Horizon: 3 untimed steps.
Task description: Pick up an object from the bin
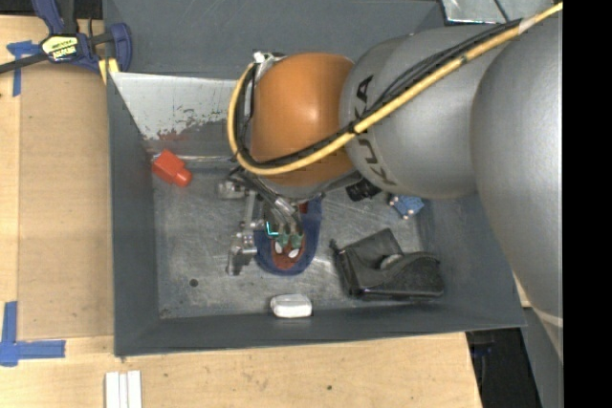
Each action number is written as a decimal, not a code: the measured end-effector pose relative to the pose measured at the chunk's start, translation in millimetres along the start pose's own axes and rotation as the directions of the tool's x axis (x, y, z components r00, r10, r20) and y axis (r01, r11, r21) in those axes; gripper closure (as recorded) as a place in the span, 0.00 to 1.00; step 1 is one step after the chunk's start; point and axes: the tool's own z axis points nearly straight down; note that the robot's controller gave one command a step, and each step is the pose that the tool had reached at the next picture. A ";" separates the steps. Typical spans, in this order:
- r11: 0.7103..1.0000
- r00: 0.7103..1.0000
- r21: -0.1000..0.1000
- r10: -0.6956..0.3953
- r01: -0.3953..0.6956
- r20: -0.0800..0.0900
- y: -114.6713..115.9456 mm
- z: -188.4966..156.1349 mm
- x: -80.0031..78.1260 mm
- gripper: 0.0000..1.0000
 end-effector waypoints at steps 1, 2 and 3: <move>0.910 0.910 -0.001 -0.414 0.414 0.014 -92.2 74.4 -9.7 0.00; 0.725 0.725 0.006 -0.689 0.689 0.010 -89.0 47.1 -29.8 0.00; 0.381 0.381 0.009 -0.924 0.924 0.006 -95.0 42.7 -52.1 0.00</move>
Offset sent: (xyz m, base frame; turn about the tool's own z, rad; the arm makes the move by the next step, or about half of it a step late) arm 0.0073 -0.0945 -0.0784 -0.4270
